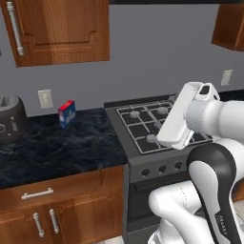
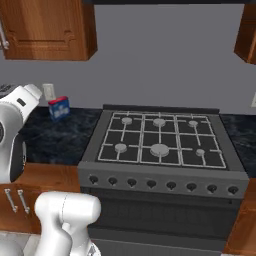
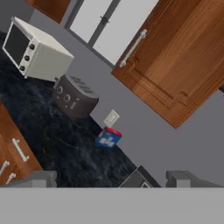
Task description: Close all open cabinet doors.
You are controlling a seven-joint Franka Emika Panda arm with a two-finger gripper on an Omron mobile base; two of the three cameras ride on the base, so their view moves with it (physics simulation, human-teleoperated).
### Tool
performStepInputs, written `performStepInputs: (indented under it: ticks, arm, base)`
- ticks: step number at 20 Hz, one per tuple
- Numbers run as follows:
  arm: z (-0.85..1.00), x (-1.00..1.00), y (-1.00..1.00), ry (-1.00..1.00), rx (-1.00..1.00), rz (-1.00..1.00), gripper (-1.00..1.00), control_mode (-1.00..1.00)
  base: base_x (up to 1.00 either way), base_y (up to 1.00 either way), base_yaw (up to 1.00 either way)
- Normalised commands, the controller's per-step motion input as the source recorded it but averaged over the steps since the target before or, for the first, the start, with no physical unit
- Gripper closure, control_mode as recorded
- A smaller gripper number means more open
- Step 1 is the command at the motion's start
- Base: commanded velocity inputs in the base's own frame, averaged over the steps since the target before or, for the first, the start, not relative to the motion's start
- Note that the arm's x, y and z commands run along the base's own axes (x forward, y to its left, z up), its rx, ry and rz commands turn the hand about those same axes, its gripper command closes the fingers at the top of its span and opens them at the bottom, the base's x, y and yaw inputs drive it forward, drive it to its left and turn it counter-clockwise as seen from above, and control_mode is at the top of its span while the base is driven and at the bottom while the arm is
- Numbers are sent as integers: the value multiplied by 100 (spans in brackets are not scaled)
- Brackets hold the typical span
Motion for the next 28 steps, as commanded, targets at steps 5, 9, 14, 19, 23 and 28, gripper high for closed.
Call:
performStepInputs:
  ticks: [5, 9, 14, 19, 23, 28]
  arm:
    - [0, 0, 0, 0, 0, 0, -100, 100]
    - [0, 0, 0, 0, 0, 0, -100, 100]
    - [0, 0, 0, 0, 0, 0, -100, 100]
    - [0, 0, 0, 0, 0, 0, -100, 100]
    - [0, 0, 0, 0, 0, 0, -100, 100]
    - [0, 0, 0, 0, 0, 0, -100, 100]
  base:
    - [0, -78, 0]
    - [0, -78, 0]
    - [0, -74, 0]
    - [0, -67, 0]
    - [8, -55, -4]
    - [17, -54, -5]
